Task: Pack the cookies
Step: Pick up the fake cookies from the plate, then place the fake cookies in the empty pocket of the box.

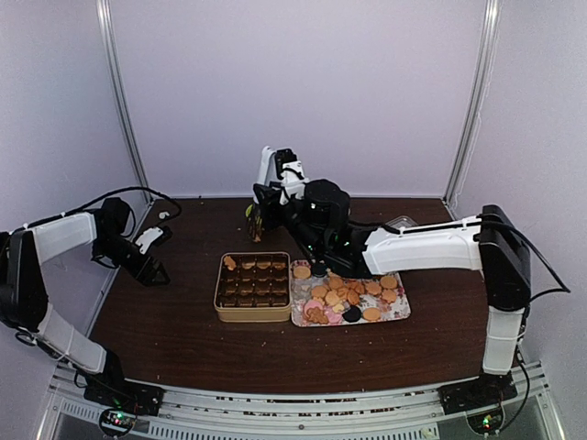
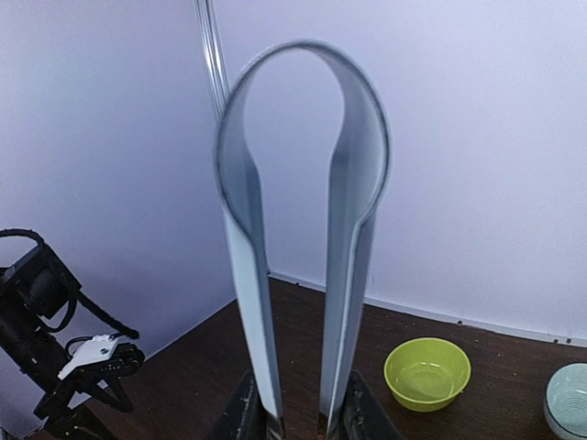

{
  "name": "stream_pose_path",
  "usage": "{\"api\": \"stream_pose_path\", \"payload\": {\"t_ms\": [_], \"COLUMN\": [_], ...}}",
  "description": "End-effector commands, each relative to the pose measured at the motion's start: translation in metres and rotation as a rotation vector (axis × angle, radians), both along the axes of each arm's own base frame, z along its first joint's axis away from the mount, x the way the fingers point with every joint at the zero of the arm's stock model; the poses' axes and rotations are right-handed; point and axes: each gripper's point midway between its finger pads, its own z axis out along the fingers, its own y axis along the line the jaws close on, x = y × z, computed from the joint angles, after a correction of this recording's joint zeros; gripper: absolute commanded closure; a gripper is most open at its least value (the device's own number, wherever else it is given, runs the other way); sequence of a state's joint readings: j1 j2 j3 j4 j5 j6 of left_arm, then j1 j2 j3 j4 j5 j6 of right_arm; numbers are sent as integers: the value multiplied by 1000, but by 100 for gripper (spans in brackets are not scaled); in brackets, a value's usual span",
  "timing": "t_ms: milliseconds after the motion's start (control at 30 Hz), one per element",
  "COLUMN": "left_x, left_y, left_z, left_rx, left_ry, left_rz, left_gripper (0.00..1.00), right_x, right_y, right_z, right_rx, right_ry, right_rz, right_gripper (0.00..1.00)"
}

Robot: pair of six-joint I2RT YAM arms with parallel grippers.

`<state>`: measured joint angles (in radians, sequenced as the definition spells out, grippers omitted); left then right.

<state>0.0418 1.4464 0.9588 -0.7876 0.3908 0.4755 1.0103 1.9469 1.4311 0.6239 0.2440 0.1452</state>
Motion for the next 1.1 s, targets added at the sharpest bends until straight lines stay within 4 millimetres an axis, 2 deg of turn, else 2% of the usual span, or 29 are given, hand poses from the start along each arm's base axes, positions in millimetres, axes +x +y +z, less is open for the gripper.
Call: {"api": "stream_pose_path", "payload": {"t_ms": [0, 267, 867, 1067], "left_x": [-4, -11, -14, -15], "left_y": [5, 5, 4, 6], "left_z": [4, 7, 9, 11], "left_rx": [8, 10, 4, 13], "left_ry": [-23, -35, -44, -52], "left_rz": [20, 26, 24, 31], "left_gripper": [29, 28, 28, 25], "right_x": [0, 11, 20, 22], "right_y": [30, 50, 51, 51], "right_z": [-3, -37, -68, -70], "right_rx": [47, 3, -79, -77], "right_ry": [12, 41, 44, 45], "right_rz": [86, 95, 59, 56], "right_gripper": [100, 100, 100, 80]}}
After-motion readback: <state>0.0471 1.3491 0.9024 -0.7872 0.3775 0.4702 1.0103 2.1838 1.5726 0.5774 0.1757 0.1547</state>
